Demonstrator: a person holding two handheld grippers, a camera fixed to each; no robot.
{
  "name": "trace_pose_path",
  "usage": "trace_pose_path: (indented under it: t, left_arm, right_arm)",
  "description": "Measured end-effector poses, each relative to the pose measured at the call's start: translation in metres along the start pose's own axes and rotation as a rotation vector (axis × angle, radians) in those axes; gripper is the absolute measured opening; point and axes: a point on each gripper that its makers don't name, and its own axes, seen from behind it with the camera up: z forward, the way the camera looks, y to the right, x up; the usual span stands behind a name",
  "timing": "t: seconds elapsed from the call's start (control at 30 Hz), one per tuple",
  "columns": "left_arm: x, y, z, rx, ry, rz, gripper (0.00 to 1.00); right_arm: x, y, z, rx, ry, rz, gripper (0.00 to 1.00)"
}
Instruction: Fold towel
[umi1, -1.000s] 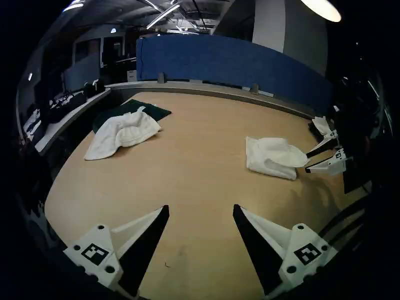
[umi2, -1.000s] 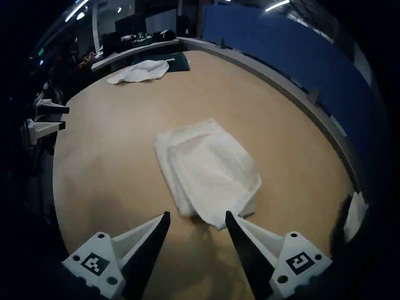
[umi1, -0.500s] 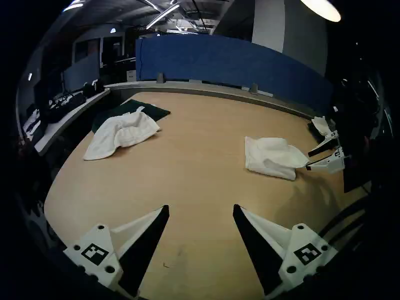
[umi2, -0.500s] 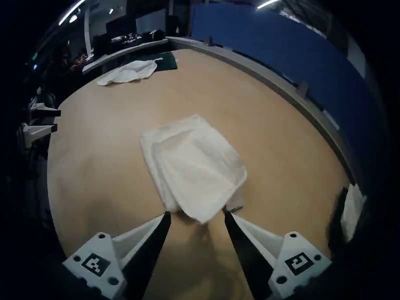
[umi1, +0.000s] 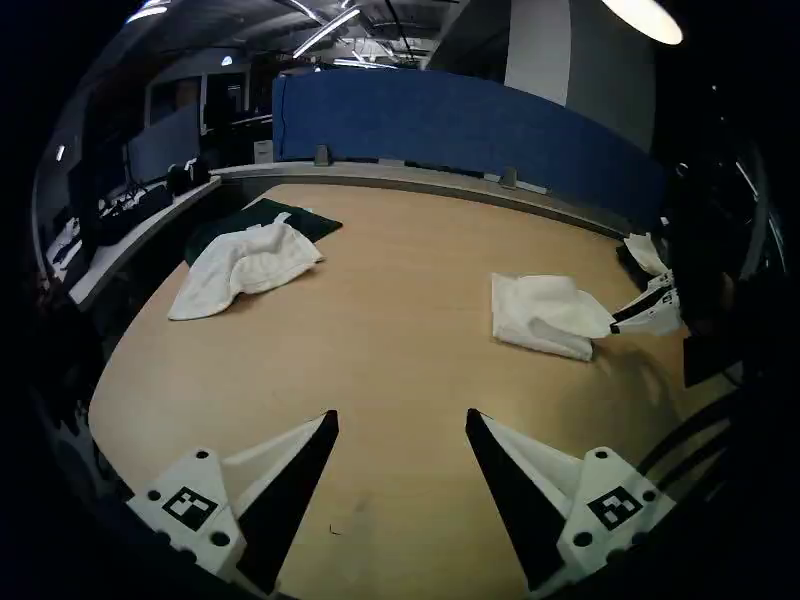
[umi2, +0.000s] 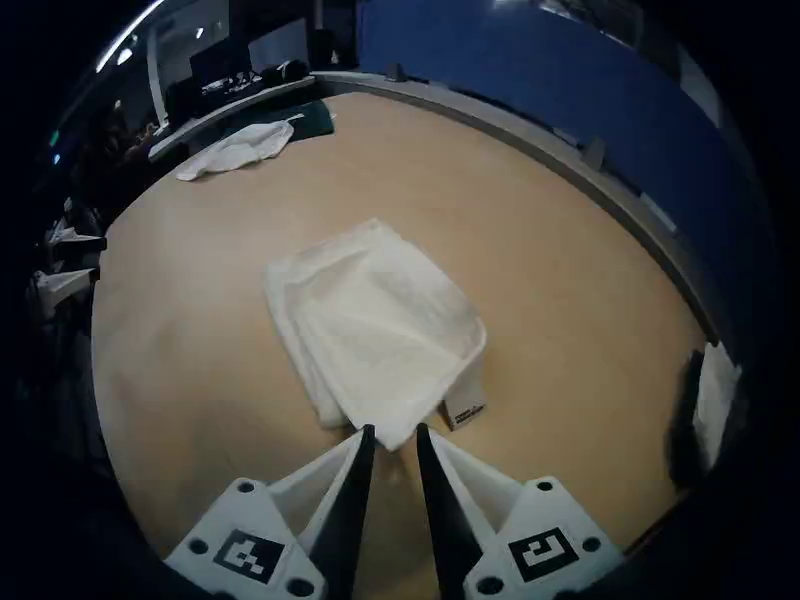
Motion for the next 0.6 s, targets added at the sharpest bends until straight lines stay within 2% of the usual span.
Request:
trace_pose_path:
  t: [0.6]
  left_arm:
    - [0.0014, -0.0021, 0.0003, 0.002, 0.002, 0.0, 0.95]
  right_arm:
    - [-0.0046, -0.001, 0.0019, 0.007, -0.019, 0.014, 0.13]
